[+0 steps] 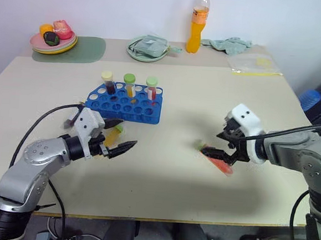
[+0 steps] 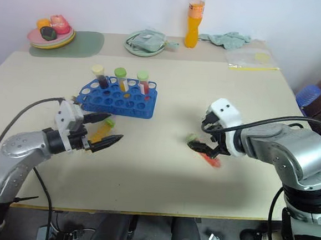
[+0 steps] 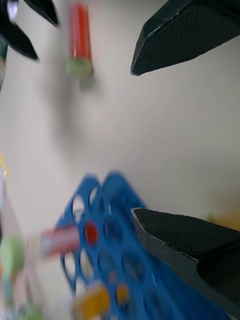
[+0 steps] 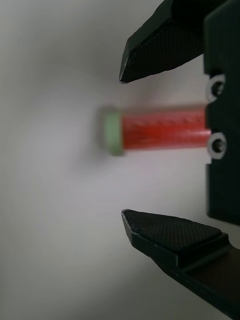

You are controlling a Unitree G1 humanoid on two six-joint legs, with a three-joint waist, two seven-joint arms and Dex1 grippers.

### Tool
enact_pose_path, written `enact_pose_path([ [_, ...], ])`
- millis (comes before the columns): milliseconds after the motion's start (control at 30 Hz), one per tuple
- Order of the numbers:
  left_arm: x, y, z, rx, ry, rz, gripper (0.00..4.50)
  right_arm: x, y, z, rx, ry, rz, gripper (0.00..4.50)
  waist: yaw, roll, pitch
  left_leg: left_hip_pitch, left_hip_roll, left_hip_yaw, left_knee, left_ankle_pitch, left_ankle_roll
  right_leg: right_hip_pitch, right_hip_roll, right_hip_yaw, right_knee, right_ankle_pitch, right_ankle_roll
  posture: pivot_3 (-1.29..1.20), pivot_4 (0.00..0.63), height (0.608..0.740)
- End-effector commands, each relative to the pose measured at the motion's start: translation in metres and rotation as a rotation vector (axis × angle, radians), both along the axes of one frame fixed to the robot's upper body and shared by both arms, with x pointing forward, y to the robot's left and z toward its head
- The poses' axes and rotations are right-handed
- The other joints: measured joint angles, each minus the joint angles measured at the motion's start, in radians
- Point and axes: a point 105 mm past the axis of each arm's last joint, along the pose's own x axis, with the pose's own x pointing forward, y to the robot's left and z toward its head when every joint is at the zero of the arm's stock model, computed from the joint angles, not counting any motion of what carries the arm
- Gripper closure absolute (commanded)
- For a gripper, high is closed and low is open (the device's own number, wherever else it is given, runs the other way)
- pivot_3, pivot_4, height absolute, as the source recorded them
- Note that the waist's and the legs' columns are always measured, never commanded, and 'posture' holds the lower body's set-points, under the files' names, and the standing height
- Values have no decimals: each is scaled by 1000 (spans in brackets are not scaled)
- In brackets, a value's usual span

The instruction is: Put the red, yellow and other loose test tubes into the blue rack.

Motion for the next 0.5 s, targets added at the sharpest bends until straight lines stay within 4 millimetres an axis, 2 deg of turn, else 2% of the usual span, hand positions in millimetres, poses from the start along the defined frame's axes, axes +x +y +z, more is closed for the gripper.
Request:
enact_pose_path([
  [33,-17,-19,-1,7,-8,-114,137,1,-1,-1,-29,20,-5,0,-1,0,0,-1,0,0,0,0,0,-1,0,0,0,0,0,0,150,740],
  [167,-27,-33,-12,7,6,-152,137,10,-5,-15,-71,96,-59,0,-6,0,0,-1,0,1,0,0,0,-2,1,0,2,0,0,0,150,740],
  [400,-32,-41,-16,-11,14,-160,137,18,-6,-26,-112,167,-106,0,-4,0,0,-1,0,1,1,0,0,-3,1,0,3,0,0,0,150,740],
  [500,-35,-41,-21,-5,27,-161,0,18,-2,-26,-109,181,-96,878,-4,0,0,-1,0,1,1,0,0,-3,1,0,3,0,0,0,150,740],
])
